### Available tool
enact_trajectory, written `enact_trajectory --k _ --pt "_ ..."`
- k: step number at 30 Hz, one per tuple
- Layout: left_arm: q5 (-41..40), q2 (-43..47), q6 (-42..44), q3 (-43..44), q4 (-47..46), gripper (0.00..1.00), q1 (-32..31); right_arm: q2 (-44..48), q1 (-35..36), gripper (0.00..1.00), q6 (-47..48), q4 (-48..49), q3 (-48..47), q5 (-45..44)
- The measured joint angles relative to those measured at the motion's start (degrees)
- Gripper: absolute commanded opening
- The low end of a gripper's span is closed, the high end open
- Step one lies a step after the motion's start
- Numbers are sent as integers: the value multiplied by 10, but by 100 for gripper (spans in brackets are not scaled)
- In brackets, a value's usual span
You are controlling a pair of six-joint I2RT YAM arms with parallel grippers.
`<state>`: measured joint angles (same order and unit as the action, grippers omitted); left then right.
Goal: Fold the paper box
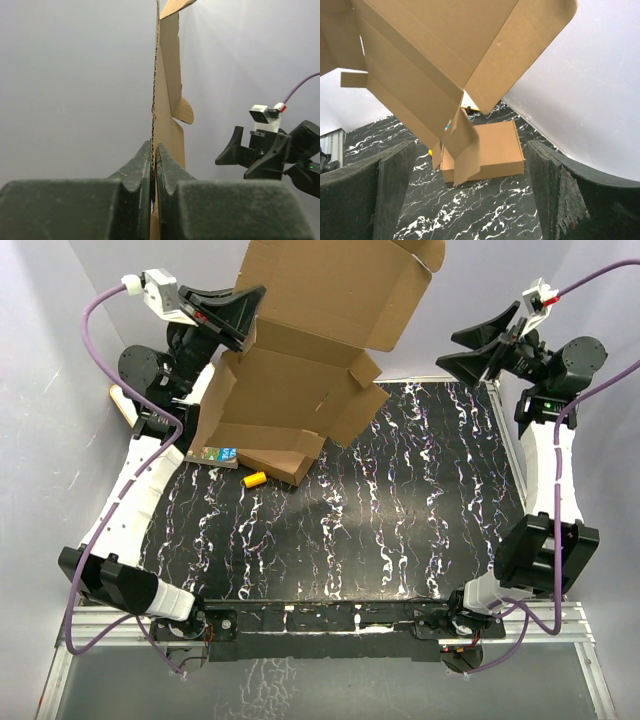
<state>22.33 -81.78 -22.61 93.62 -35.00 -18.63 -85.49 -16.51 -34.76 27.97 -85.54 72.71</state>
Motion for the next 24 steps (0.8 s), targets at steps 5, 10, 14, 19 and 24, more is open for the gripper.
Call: enact_trajectory --k 5,10,14,19,24 --pt "54 -3 -82 -5 -48 0 32 -36 0 100 -69 42 -73 7" --pt "102 -17 -157 -5 -103 0 52 -38 0 100 -87 36 -136 4" --pt "134 -33 -206 -5 -144 0 60 -37 0 100 -92 36 -151 3" --pt "168 -54 -255 -5 -184 0 65 -37 0 100 -95 29 -152 3" --pt "197 -73 -294 -5 -217 0 67 -37 0 98 -87 9 -154 2"
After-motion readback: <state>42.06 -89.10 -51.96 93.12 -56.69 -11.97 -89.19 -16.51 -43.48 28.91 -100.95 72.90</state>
